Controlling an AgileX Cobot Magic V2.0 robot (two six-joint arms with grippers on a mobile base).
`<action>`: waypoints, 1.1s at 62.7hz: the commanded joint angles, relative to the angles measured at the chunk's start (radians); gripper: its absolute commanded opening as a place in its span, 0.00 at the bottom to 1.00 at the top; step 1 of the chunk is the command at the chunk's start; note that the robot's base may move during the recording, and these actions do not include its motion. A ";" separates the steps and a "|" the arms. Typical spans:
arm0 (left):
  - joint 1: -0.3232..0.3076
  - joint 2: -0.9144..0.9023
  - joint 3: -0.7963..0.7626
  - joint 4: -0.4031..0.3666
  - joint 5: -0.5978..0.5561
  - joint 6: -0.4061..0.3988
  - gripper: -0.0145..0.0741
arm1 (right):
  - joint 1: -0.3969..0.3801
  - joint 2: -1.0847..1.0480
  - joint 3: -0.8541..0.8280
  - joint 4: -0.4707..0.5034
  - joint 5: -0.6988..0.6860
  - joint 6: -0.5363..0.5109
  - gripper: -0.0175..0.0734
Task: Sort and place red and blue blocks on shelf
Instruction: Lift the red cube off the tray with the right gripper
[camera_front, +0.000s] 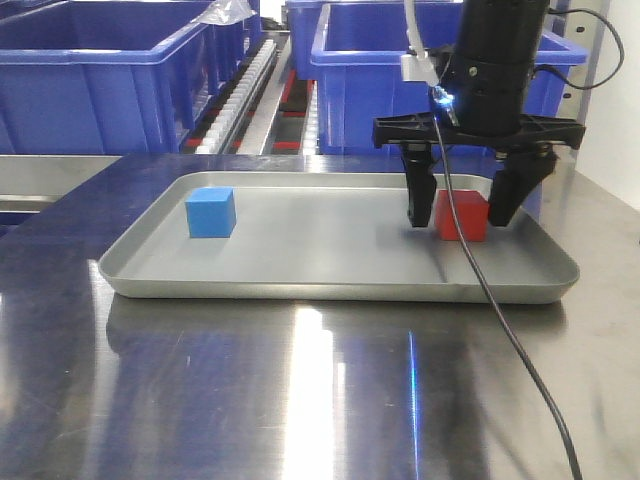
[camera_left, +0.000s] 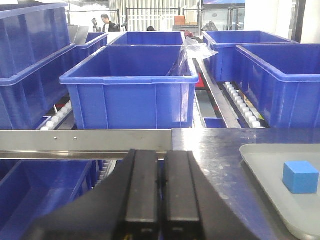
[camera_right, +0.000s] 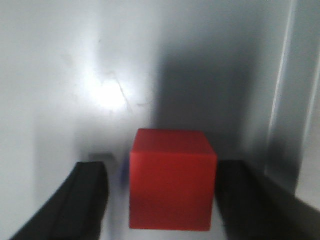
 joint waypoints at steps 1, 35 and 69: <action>0.000 -0.021 0.044 -0.008 -0.085 -0.006 0.30 | -0.004 -0.054 -0.034 -0.001 -0.011 0.006 0.63; 0.000 -0.021 0.044 -0.008 -0.085 -0.006 0.30 | -0.027 -0.228 -0.027 -0.046 -0.037 -0.133 0.25; 0.000 -0.021 0.044 -0.008 -0.085 -0.006 0.30 | -0.301 -0.748 0.558 0.060 -0.585 -0.375 0.25</action>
